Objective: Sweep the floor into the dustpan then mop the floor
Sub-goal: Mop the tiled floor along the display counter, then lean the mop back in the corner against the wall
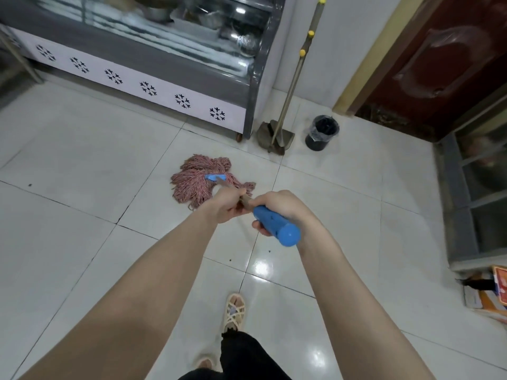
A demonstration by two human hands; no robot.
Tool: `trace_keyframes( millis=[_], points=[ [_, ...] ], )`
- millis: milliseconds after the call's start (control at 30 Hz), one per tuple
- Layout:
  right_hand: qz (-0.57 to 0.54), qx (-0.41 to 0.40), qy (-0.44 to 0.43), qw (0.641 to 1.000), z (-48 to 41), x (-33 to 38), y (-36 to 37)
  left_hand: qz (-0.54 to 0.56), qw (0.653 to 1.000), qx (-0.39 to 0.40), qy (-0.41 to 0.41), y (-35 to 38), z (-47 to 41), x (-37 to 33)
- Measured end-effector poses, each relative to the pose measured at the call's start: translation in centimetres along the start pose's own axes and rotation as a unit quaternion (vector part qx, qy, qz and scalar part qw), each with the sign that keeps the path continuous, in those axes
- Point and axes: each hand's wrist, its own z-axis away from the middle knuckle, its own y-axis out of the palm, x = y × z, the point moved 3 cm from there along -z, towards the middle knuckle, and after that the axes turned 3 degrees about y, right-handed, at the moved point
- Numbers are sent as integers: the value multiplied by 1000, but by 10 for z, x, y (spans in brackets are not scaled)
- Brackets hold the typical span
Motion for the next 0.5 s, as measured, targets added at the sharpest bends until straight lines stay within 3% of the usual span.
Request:
trace_keyframes(
  millis=[333, 500],
  points=[
    [-7, 120, -120, 985, -2, 92, -36, -8, 999, -28, 28, 13, -31, -83],
    [17, 102, -193, 976, -8, 134, -43, -30, 997, -22, 67, 13, -45, -123]
  ],
)
